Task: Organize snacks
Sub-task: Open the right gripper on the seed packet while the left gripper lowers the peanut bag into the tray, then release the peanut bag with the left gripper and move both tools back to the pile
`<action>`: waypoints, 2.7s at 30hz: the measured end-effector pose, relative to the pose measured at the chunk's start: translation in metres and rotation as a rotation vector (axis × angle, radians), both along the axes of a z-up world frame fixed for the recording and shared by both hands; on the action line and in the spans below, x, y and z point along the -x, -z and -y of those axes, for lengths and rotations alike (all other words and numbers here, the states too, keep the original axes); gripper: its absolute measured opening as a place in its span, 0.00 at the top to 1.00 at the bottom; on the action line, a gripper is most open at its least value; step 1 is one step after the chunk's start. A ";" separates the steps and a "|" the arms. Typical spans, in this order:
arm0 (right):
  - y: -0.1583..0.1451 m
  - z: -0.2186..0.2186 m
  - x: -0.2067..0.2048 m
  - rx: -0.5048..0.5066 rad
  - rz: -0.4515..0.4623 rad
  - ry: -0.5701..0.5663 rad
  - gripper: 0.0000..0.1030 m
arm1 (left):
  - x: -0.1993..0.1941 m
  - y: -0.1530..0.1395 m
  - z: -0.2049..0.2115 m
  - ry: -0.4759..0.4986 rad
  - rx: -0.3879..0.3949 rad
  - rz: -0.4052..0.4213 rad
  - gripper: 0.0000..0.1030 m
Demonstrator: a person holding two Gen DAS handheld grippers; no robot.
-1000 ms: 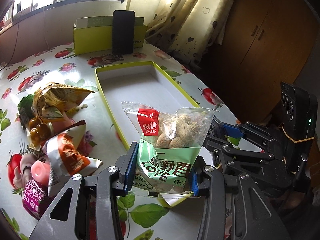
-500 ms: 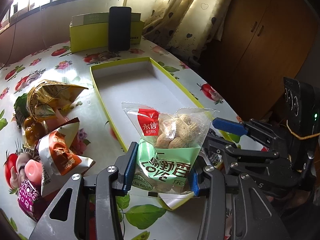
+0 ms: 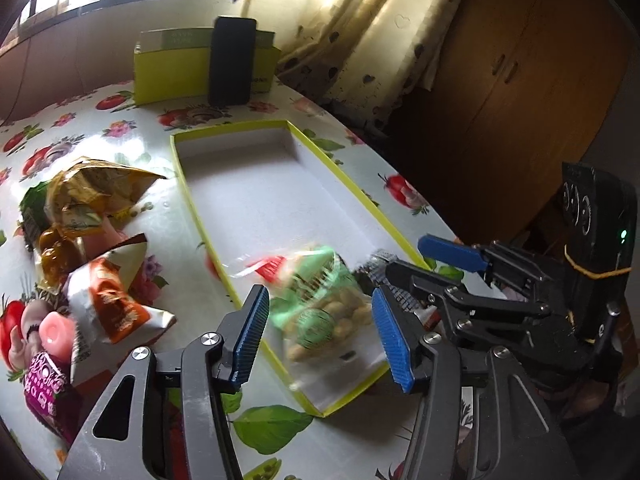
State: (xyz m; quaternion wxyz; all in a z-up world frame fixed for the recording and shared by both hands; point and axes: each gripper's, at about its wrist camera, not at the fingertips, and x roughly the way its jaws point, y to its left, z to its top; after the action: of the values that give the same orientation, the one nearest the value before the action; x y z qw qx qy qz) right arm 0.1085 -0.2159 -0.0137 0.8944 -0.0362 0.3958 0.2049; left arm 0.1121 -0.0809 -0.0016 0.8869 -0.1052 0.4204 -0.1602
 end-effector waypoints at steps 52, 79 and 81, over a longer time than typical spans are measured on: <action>-0.029 -0.055 0.039 0.013 0.058 -0.160 0.57 | 0.056 -0.024 -0.071 -0.225 -0.109 0.126 0.47; -0.030 -0.077 0.044 0.006 0.058 -0.202 0.57 | 0.079 -0.020 -0.113 -0.300 -0.142 0.130 0.47; -0.030 -0.082 0.044 0.004 0.057 -0.216 0.57 | 0.080 -0.018 -0.119 -0.309 -0.148 0.128 0.47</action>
State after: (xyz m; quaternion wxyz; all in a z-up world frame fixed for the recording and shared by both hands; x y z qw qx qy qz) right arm 0.0650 -0.1341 0.0158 0.8780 -0.0866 0.3643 0.2983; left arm 0.0319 0.0385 0.0165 0.9312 -0.0926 0.3526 0.0031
